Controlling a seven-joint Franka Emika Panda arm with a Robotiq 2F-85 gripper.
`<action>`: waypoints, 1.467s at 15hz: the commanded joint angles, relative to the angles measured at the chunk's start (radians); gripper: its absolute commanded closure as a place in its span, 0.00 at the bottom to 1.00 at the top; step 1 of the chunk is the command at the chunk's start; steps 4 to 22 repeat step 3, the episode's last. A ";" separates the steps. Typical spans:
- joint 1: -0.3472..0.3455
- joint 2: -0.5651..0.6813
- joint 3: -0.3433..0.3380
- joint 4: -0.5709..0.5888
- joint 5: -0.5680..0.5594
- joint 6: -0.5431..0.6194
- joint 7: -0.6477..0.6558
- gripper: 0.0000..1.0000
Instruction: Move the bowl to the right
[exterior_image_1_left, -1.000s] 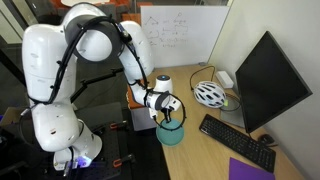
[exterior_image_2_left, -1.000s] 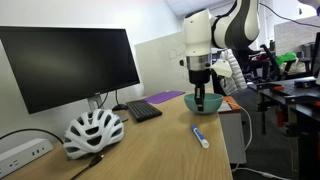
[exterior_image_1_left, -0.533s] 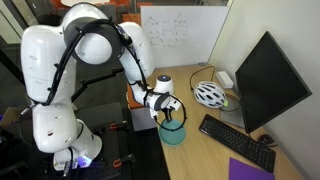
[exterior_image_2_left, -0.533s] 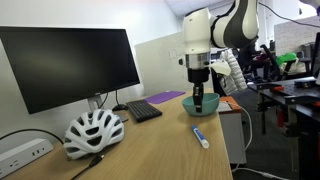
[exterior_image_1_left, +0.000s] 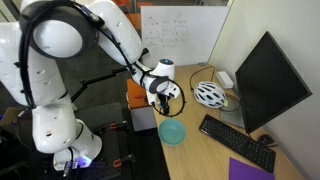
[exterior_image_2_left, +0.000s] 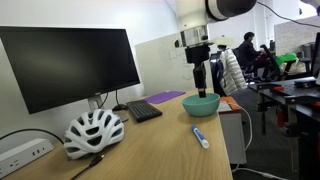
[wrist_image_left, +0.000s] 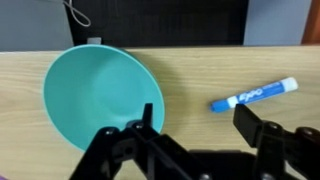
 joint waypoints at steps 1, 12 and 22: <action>-0.031 -0.133 0.052 -0.010 0.092 -0.164 -0.086 0.00; -0.040 -0.185 0.056 -0.027 -0.027 -0.114 -0.004 0.00; -0.040 -0.185 0.056 -0.027 -0.027 -0.114 -0.004 0.00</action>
